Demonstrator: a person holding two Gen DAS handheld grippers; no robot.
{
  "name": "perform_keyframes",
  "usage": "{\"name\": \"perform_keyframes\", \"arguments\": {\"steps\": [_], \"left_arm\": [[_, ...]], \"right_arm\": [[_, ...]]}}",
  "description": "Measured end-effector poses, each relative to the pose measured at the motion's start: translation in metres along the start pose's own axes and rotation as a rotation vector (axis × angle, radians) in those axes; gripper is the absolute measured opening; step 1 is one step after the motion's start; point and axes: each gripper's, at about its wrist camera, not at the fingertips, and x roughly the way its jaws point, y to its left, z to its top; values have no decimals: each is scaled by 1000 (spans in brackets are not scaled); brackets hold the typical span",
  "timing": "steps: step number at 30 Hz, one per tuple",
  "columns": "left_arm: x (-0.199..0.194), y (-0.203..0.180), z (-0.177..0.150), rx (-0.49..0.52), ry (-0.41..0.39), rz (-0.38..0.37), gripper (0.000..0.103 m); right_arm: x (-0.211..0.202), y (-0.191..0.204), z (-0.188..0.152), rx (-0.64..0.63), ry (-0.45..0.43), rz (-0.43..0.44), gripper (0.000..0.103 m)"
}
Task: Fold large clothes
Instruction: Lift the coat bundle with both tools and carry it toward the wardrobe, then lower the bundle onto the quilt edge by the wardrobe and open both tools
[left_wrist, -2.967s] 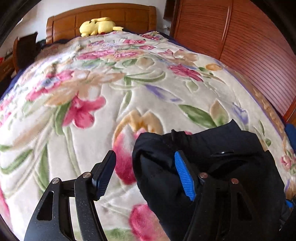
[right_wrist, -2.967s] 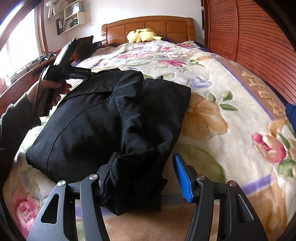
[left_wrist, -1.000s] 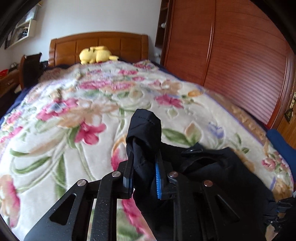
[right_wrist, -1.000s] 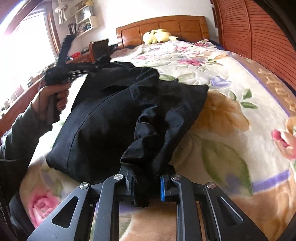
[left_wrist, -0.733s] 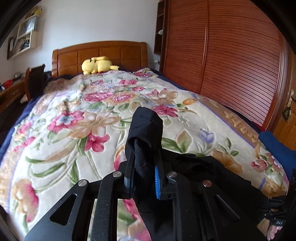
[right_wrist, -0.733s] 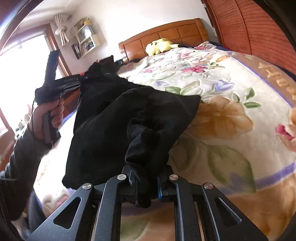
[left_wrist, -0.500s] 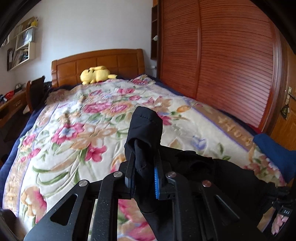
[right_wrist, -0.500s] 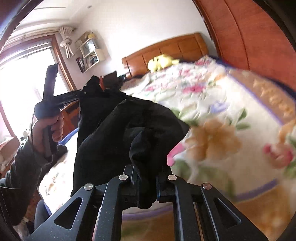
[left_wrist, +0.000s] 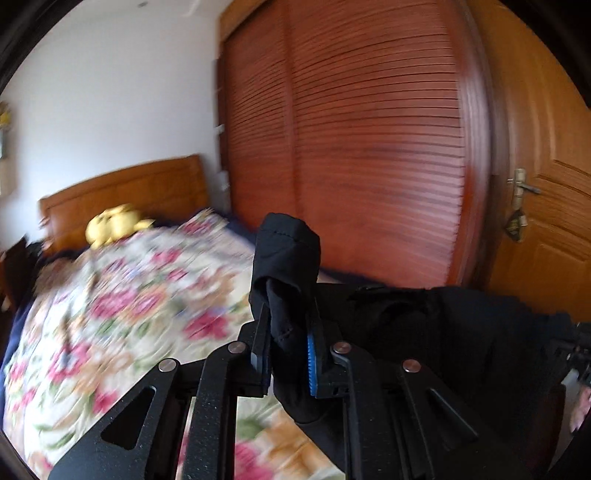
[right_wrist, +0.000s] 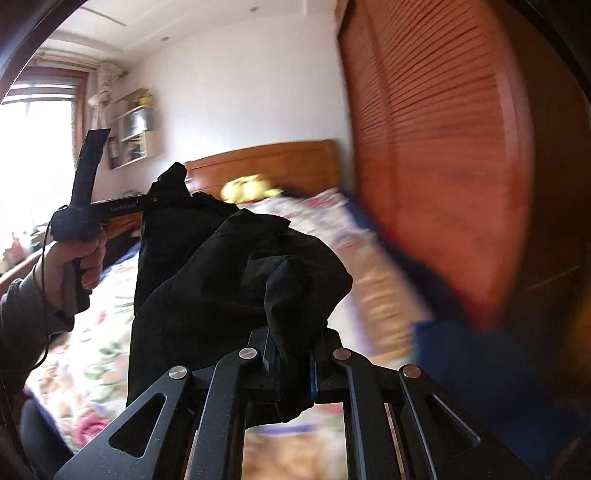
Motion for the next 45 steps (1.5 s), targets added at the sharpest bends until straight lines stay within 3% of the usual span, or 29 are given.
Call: {"name": "perform_keyframes", "arguments": {"steps": [4,7,11,15,20,25,28,30,33,35,37,38,41,42,43,45], "left_arm": [[39,-73,21,13,1,-94,15],[72,-140,16,35,30,-152,15],[112,-204,-11,70,119,-217,15],[161,-241,-62,127,255,-202,16],[174,-236,-83,108,296,-207,19],[165,-227,-90,108,335,-256,32],[148,-216,-94,133,330,-282,34],[133,-207,-100,152,333,-306,35],[115,-197,-106,184,319,-315,36],[99,-190,-112,198,310,-323,36],[83,-182,-115,192,306,-342,44],[72,-178,-118,183,300,-354,52],[50,-167,-123,174,288,-364,54],[40,-163,-125,172,280,-364,60],[32,-158,-126,168,271,-361,64],[16,-147,-129,154,254,-359,64]], "right_arm": [[-47,-61,11,-36,-7,-164,10],[-70,-104,2,-43,16,-272,10],[-68,-166,-40,49,126,-347,10],[-40,-204,-96,120,256,-386,10],[-20,-210,-118,134,285,-428,10],[-19,-199,-107,95,296,-483,17],[-22,-186,-96,106,274,-517,31],[-30,-179,-95,113,246,-534,48],[-37,-158,-82,74,184,-558,60],[-37,-139,-74,57,150,-541,63],[-29,-121,-69,40,136,-494,64],[-22,-114,-69,32,148,-467,65],[5,-109,-84,32,229,-451,65],[15,-109,-91,32,255,-459,65],[22,-110,-99,33,269,-465,65],[27,-117,-107,71,267,-453,65]]}}
